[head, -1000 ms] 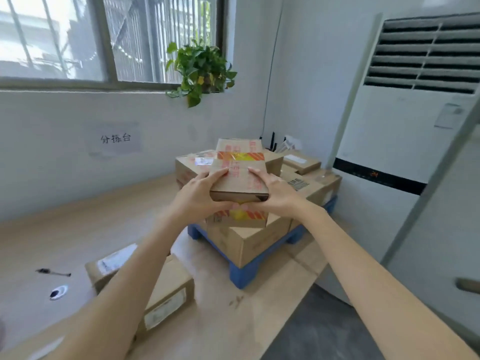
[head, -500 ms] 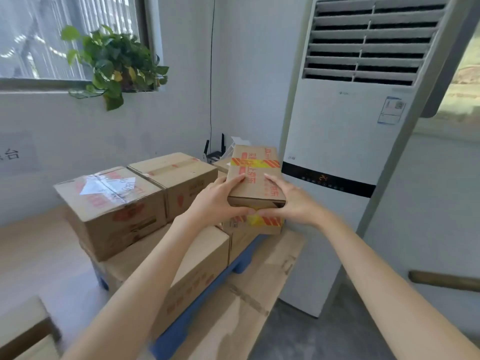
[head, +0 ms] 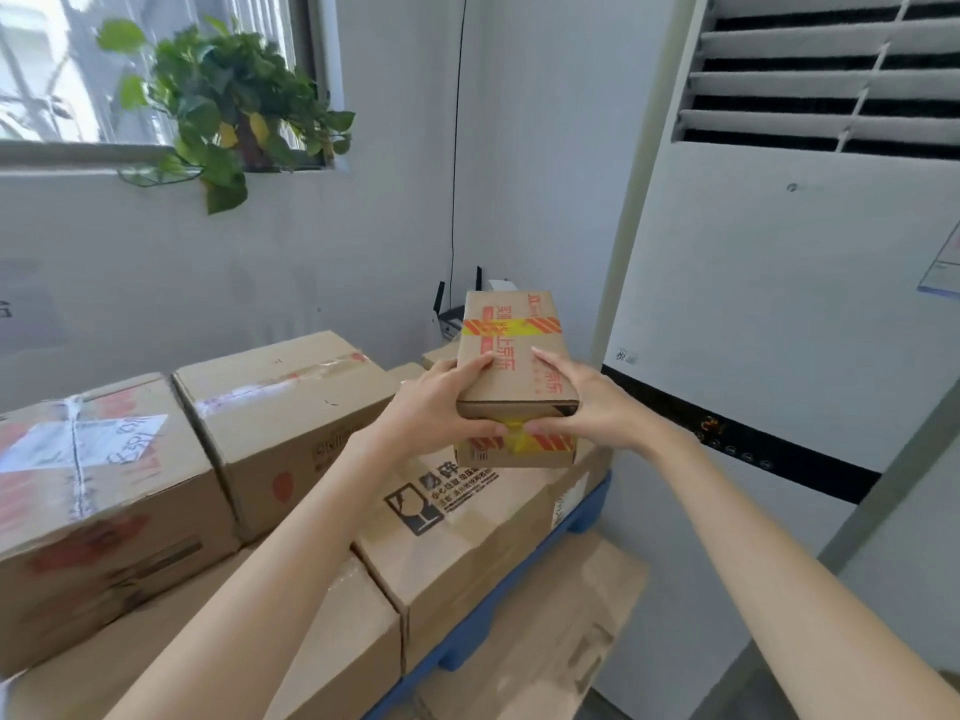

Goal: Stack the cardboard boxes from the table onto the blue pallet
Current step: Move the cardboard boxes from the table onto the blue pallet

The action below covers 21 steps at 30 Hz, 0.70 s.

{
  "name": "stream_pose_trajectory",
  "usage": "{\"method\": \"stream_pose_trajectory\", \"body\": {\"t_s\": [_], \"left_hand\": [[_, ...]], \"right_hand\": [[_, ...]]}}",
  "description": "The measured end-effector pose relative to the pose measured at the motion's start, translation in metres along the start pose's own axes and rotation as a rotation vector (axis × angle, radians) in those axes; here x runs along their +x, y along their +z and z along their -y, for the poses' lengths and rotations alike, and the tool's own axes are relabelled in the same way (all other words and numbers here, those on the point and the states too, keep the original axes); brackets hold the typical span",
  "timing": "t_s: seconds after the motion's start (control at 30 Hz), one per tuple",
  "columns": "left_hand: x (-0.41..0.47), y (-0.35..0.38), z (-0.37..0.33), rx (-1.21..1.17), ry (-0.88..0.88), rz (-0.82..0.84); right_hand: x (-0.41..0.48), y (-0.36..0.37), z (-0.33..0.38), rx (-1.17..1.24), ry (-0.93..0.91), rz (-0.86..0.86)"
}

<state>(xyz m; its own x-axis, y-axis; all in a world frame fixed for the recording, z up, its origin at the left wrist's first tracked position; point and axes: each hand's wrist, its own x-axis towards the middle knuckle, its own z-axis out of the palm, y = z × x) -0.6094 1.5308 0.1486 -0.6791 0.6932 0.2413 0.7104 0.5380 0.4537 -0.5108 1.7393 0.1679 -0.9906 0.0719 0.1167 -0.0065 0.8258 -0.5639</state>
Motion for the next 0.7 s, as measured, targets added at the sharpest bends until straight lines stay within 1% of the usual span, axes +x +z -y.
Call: {"method": "stream_pose_trajectory", "body": {"t_s": [0.2, 0.3, 0.37, 0.53, 0.7], "left_hand": [[0.05, 0.009, 0.029, 0.011, -0.161, -0.017], [0.07, 0.012, 0.047, -0.013, -0.272, -0.071], [0.081, 0.015, 0.054, 0.012, -0.331, -0.103], [0.093, 0.022, 0.067, 0.133, -0.471, -0.132], [0.095, 0.028, 0.08, 0.281, -0.591, -0.127]], "right_hand": [[0.09, -0.002, -0.044, 0.019, -0.114, 0.146], [0.14, 0.001, -0.059, -0.041, -0.203, 0.197], [0.17, 0.004, -0.069, -0.055, -0.255, 0.237], [0.218, 0.026, -0.085, 0.027, -0.406, 0.328], [0.25, 0.058, -0.094, 0.175, -0.464, 0.422]]}}
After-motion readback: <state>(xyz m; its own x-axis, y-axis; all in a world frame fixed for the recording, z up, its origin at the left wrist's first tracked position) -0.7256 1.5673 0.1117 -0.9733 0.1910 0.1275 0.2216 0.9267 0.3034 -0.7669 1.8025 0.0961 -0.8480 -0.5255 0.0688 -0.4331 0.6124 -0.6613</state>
